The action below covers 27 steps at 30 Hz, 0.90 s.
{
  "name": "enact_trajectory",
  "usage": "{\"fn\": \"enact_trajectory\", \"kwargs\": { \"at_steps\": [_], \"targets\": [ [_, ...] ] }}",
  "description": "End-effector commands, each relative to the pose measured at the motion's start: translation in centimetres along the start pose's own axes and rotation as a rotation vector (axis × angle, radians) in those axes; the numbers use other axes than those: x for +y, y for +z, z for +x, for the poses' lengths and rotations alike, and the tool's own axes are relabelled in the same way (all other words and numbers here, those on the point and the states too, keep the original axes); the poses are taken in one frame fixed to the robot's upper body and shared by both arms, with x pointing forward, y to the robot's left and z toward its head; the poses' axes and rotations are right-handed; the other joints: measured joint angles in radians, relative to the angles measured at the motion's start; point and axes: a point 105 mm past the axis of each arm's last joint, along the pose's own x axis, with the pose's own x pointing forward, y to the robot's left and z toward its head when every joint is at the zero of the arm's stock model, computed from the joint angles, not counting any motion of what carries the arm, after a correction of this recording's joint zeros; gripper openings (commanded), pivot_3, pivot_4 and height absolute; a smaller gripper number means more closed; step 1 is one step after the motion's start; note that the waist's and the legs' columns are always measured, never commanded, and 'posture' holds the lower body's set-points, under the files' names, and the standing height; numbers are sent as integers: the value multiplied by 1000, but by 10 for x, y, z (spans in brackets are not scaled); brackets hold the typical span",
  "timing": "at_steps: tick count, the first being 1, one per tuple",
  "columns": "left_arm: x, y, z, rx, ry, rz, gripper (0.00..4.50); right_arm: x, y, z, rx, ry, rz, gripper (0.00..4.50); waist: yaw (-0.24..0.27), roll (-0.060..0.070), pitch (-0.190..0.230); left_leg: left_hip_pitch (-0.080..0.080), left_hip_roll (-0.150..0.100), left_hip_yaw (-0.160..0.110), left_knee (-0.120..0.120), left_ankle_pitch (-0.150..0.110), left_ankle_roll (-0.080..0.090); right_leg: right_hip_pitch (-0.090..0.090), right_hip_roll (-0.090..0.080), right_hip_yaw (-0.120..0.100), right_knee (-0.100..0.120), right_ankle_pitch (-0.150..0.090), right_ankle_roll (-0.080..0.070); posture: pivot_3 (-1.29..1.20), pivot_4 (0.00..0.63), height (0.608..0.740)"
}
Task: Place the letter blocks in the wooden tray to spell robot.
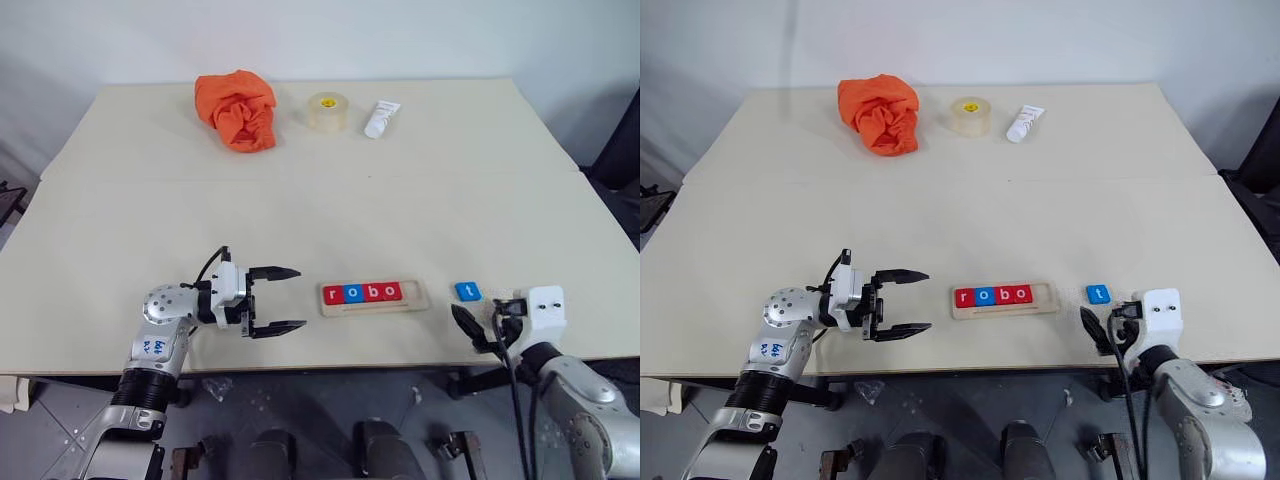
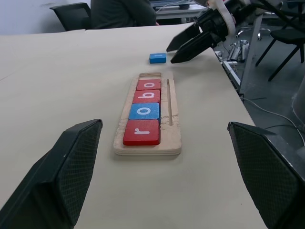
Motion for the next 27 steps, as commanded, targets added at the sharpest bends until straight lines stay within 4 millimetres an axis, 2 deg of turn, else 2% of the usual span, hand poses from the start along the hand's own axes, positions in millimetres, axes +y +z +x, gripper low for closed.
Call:
{"fn": "enact_trajectory", "kwargs": {
  "at_steps": [1, 6, 11, 17, 22, 27],
  "targets": [
    [3, 6, 2, -17, -2, 32, 4500, -6, 12, -3, -25, 90, -111, 4467, 0, 0, 0, 0, 0, 0, 0, 0, 0, 0, 0, 0, 0, 0, 0, 0, 150, 740],
    [2, 6, 5, -24, -2, 32, 4500, -17, 33, 0, 22, 266, -255, 4467, -3, 0, 0, 1, 1, 2, 0, 0, 0, 1, 0, 1, 0, 0, 0, 0, 150, 740],
    [1, 6, 3, -27, 1, 32, 4500, -10, 53, 4, 90, 434, -389, 4467, 0, -1, 0, 1, 3, 2, 1, 0, 1, 1, -1, 1, -1, 0, 0, 0, 150, 740],
    [0, 7, -3, -19, 4, 39, 4500, -10, 56, 11, 221, 593, -549, 4467, 0, -1, 0, 1, 2, 3, 1, 0, 1, 1, -2, 1, -2, 0, 0, 0, 150, 740],
    [-2, 6, -6, -12, 23, 45, 4500, -12, 59, 25, 256, 654, -619, 4467, 0, -1, 0, 1, 2, 3, 1, 1, 1, 0, -3, 1, -2, 0, 0, 0, 150, 740],
    [-6, 5, -5, -15, 36, 44, 4500, -14, 53, 38, 312, 707, -674, 4467, 0, -1, 0, 1, 2, 3, 1, 0, 0, 0, -4, 0, -2, 0, 0, 0, 150, 740]
  ]
}}
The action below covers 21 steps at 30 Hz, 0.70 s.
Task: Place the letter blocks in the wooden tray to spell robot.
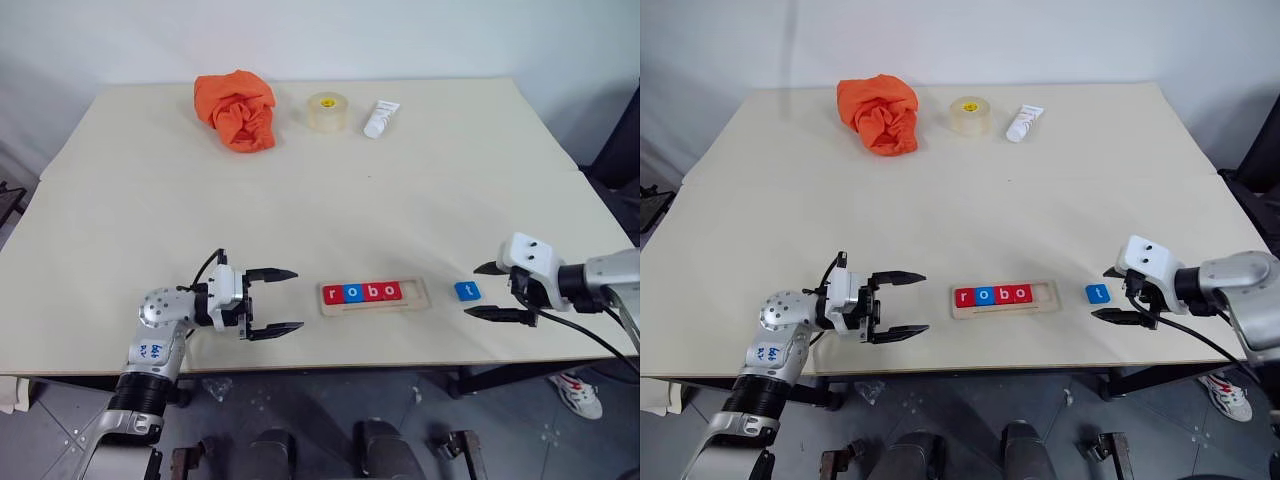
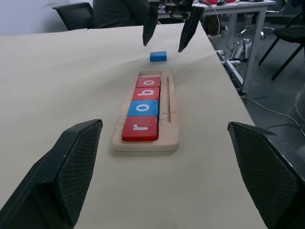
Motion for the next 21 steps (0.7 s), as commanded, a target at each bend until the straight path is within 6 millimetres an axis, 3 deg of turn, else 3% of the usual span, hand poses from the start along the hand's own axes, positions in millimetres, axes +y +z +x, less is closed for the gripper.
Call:
{"fn": "enact_trajectory", "kwargs": {
  "at_steps": [1, 5, 6, 8, 15, 16, 17, 21],
  "targets": [
    [1, 10, 0, -21, 13, 48, 4500, -3, -4, 2, 38, 37, -41, 4467, 0, 0, 0, 0, 0, 0, 0, 0, 0, 0, 0, 0, 0, 0, 0, 0, 150, 740],
    [0, 10, -2, -17, 28, 50, 4500, -6, -6, 6, 40, 82, -40, 4467, 0, 0, 0, 0, 0, 0, 0, 0, 0, 0, -1, 0, 0, 0, 0, 0, 150, 740],
    [0, 10, -2, -16, 31, 51, 4500, -7, -6, 7, 36, 83, -42, 4297, 0, 0, 0, 0, 0, 0, 0, 0, 0, 0, -1, -1, 0, 0, 0, 0, 150, 740],
    [0, 10, -2, -17, 35, 52, 4500, -9, -6, 10, 32, 89, -40, 3880, 0, 0, 0, 0, 0, 0, 0, 0, 0, 0, -1, -1, 0, 0, 0, 0, 150, 740],
    [-1, 10, -4, -16, 45, 51, 4500, -13, -2, 9, 23, 93, -33, 1457, 0, 0, 0, 0, 0, 0, 0, 0, 0, 0, -1, -1, 0, 0, 0, 0, 150, 740],
    [-1, 9, -4, -16, 45, 50, 4500, -15, 0, 7, 20, 84, -34, 1451, 0, 0, 0, 0, 0, 0, 0, 0, 0, 0, -1, -1, 0, 0, 0, 0, 150, 740],
    [-1, 9, -4, -17, 45, 48, 4500, -16, 4, 6, 11, 77, -37, 1452, 0, 0, 0, 0, 0, 0, 0, 0, 0, 0, -1, -1, 0, 0, 0, 0, 150, 740],
    [-3, 7, -6, -10, 4, 37, 4500, -13, 56, 4, -123, 109, -78, 1452, -5, 1, 0, 0, 0, 0, 0, 0, -1, -1, -1, -1, 0, 0, 0, 0, 150, 740]
  ]
}}
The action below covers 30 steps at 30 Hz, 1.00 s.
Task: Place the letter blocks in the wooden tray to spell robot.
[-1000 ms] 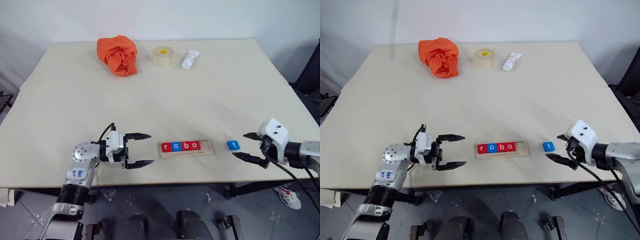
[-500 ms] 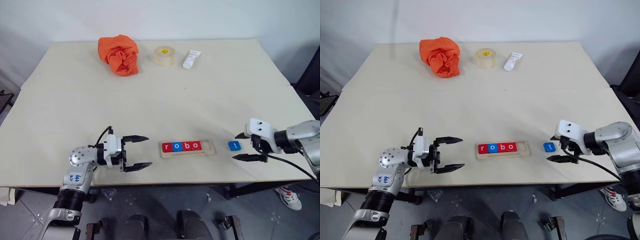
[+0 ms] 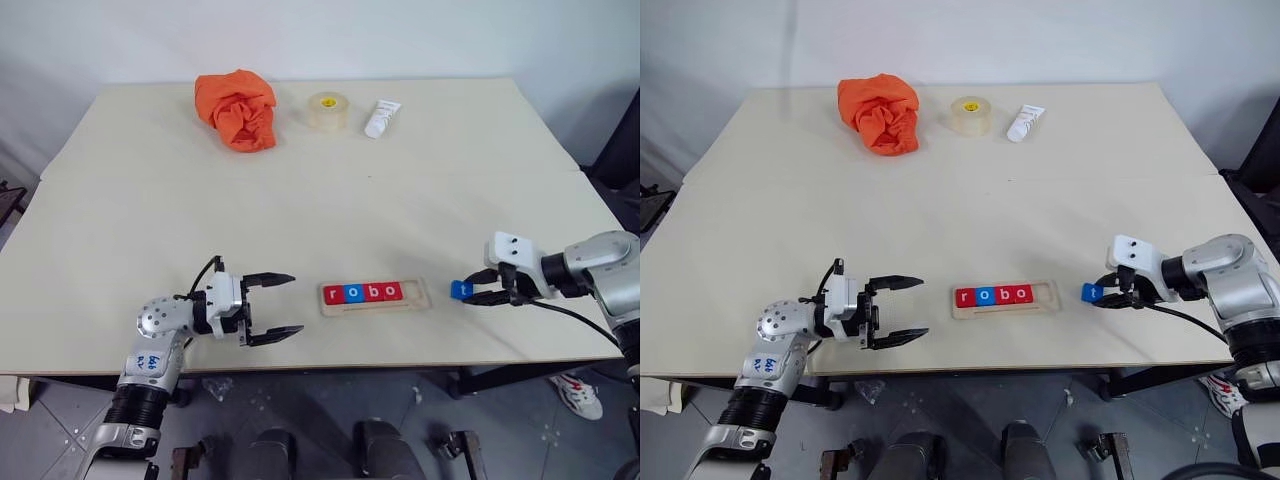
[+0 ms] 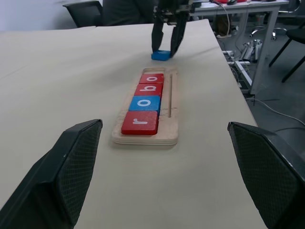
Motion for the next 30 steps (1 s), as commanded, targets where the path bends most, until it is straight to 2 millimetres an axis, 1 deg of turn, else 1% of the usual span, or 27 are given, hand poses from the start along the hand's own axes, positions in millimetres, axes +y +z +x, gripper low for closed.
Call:
{"fn": "enact_trajectory", "kwargs": {
  "at_steps": [1, 2, 4, 8, 12, 15, 22, 30],
  "targets": [
    [3, 7, -4, -16, -20, 32, 4500, 4, 51, -6, -125, 31, -78, 1452, -3, 0, 0, 0, 0, 0, 0, 0, 0, -1, 0, 0, 0, 0, 0, 0, 150, 740],
    [4, 7, -5, -16, -22, 33, 4500, 7, 56, -5, -132, 43, -85, 1452, -2, 0, 0, 0, 1, 0, 0, 0, -1, -1, 0, 0, 1, 0, 0, 0, 150, 740],
    [6, 8, -5, -17, -25, 35, 4500, 14, 58, 0, -116, 84, -105, 1452, 2, 0, 0, 0, 1, -1, 0, 0, -1, -1, 0, -2, 1, 0, -1, 0, 150, 740],
    [8, 7, -4, -6, -51, 47, 4500, 23, 51, 13, -58, 149, -139, 1452, 20, 0, 0, -1, -2, -2, 0, 0, 0, 0, -3, -3, 0, 0, -1, 0, 150, 740],
    [12, 9, -3, -13, -43, 62, 4500, 22, 50, 21, -44, 171, -164, 1452, 25, 0, 0, -1, -4, -2, 0, -1, 0, -1, -6, -5, 0, 0, 0, 0, 150, 740],
    [11, 9, -2, -14, -39, 62, 4500, 19, 50, 24, -38, 185, -182, 1452, 24, 0, 0, -1, -5, -2, 0, -1, 1, -1, -7, -6, 0, 1, 0, 0, 150, 740],
    [7, 9, -5, -12, -19, 58, 4500, 12, 47, 26, -22, 192, -197, 1452, 22, 0, 0, -1, -4, -1, 0, 0, 0, -1, -7, -8, 0, 1, 0, 0, 150, 740],
    [5, 10, -3, -13, -7, 56, 4500, 11, 49, 32, -34, 221, -220, 1452, 23, 0, 0, -1, -4, -1, 0, 0, 0, -1, -7, -8, 0, 1, 0, 0, 150, 740]
  ]
}}
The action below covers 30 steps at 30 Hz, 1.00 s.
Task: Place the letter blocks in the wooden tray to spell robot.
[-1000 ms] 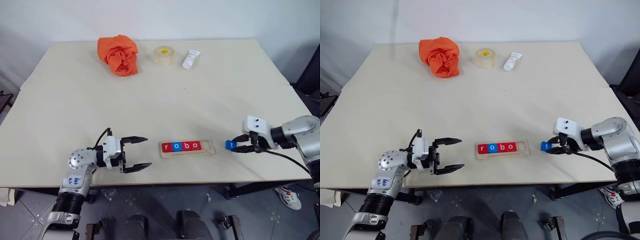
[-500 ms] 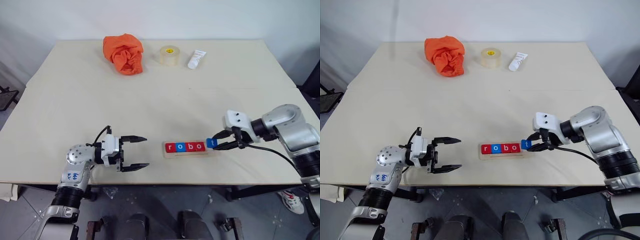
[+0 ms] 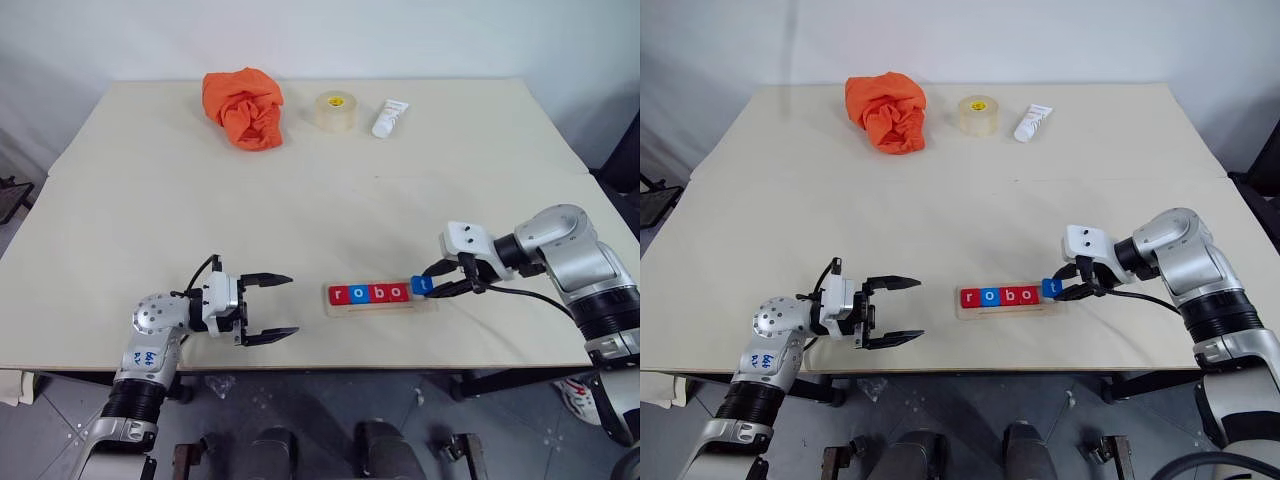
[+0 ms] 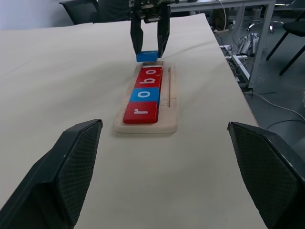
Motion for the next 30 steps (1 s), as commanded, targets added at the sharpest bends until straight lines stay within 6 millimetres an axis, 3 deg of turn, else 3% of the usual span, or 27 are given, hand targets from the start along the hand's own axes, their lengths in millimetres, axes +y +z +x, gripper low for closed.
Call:
{"fn": "enact_trajectory", "kwargs": {
  "at_steps": [1, 8, 13, 16, 27, 30],
  "targets": [
    [2, 8, -1, -20, 16, 25, 4500, 0, 4, -1, -6, 32, -36, 2230, 0, 0, 0, 0, 0, 0, 0, 0, 0, 0, 0, 0, 0, 0, 0, 0, 150, 740],
    [2, 8, -1, -18, 23, 25, 4500, 5, 2, 0, -1, 61, -45, 4413, 0, 0, 0, 0, 0, 0, 0, 0, 0, 0, 0, -1, 0, 0, 0, 0, 150, 740],
    [3, 9, 1, -20, 26, 26, 4500, -3, 4, -3, -21, 2, -43, 4462, -1, 0, 0, 0, 0, 0, 0, 0, 0, 0, 0, -1, 0, 0, 0, 0, 150, 740],
    [3, 9, 1, -21, 28, 27, 4500, -4, 7, -8, -60, -6, -32, 3878, 0, 0, 0, 0, 0, 0, 0, 0, 0, 0, 0, -1, 0, 0, 0, 0, 150, 740],
    [2, 9, 2, -23, 28, 26, 4500, -24, 13, -16, -101, -96, -6, 156, -1, 0, 0, 0, 0, 0, 0, 0, 0, 0, 0, -1, 0, 0, 0, 0, 150, 740],
    [2, 10, 2, -23, 28, 27, 4500, -24, 13, -10, -107, -84, -2, 10, -1, 0, 0, 0, 0, 0, 0, 0, 0, 0, 0, -1, 0, 0, 0, 0, 150, 740]
  ]
}}
